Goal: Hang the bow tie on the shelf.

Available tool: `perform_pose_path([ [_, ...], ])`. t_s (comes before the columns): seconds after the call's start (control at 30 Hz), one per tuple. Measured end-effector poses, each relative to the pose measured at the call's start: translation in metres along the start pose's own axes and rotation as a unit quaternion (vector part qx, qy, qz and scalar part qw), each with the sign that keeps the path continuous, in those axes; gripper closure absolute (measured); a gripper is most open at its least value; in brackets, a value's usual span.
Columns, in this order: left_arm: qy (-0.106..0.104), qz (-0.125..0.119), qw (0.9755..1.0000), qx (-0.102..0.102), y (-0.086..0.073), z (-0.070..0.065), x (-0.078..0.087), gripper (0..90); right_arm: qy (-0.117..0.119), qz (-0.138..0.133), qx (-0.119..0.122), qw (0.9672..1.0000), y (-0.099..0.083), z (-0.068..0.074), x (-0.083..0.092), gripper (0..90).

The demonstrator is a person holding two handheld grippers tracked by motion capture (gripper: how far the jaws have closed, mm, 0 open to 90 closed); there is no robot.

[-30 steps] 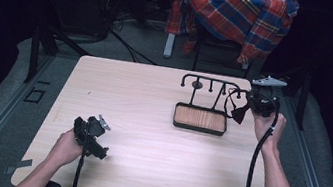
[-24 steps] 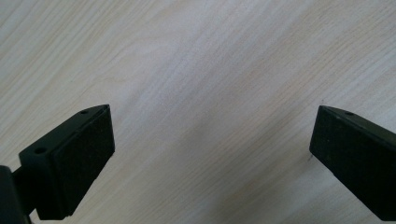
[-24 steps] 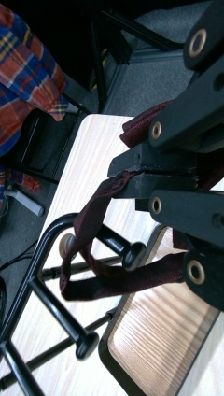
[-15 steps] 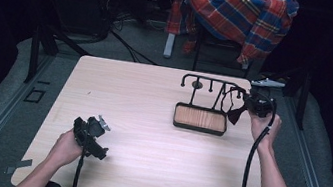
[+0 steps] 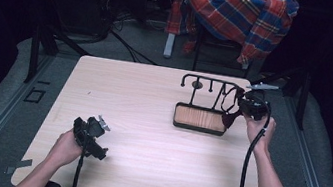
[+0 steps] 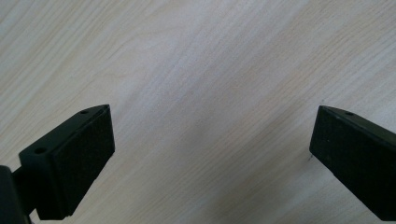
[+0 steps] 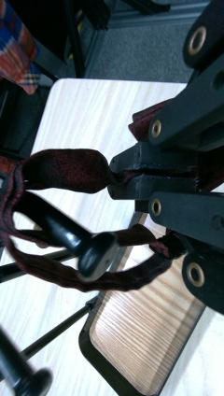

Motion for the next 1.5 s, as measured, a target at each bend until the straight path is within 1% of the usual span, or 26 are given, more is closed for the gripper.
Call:
perform_pose_path([
  [0.2,0.0,0.0,1.0,-0.001,0.0,0.0,0.0,0.2,0.014,0.013,-0.002,0.9998,-0.004,-0.002,-0.007,86.8],
  [0.3,0.001,0.001,1.0,-0.001,0.0,0.0,0.0,0.3,0.018,0.014,-0.005,0.9997,-0.005,-0.002,-0.009,86.6],
  [0.33,0.001,0.001,1.0,-0.001,0.0,0.0,0.0,0.3,0.016,0.013,-0.006,0.9998,-0.006,-0.002,-0.009,86.6],
  [0.43,0.0,0.0,1.0,-0.001,0.0,0.0,0.0,0.3,0.017,0.016,-0.007,0.9997,-0.009,-0.002,-0.011,86.1],
  [0.57,0.001,0.001,1.0,-0.001,-0.001,0.0,0.0,0.3,0.02,0.011,-0.011,0.9997,-0.011,-0.001,-0.011,85.8],
  [0.67,0.0,0.002,1.0,-0.002,0.0,-0.001,0.0,0.3,0.026,0.013,-0.012,0.9995,-0.014,0.0,-0.012,85.8],
  [0.8,0.0,0.002,1.0,-0.002,0.0,-0.001,0.0,0.3,0.026,0.017,-0.007,0.9995,-0.016,0.001,-0.012,84.7],
  [1.0,0.0,0.002,1.0,-0.003,0.0,-0.001,0.0,0.3,0.037,0.023,-0.009,0.999,-0.019,0.002,-0.012,81.8],
  [1.17,0.001,0.001,1.0,-0.005,0.0,-0.001,0.0,0.3,0.037,0.021,-0.007,0.9991,-0.02,0.001,-0.011,82.9],
  [1.23,0.001,0.002,1.0,-0.006,0.0,-0.001,0.0,0.3,0.038,0.021,-0.006,0.9991,-0.02,0.002,-0.012,83.7],
  [1.4,0.001,0.003,1.0,-0.006,0.0,-0.001,0.0,0.3,0.039,0.032,-0.002,0.9987,-0.021,0.005,-0.017,84.0],
  [1.5,0.0,0.004,1.0,-0.007,0.0,-0.001,0.0,0.3,0.042,0.03,0.001,0.9987,-0.02,0.007,-0.019,81.8],
])
Point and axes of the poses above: each handheld gripper's, and its own axes: x roughly backward along the jaws, y roughly out of its top, z roughly to its left, the point moved 5 cm from there along -x, roughly forward along the jaws, and after that the axes turned 15 degrees about z, right-handed, at the moved point
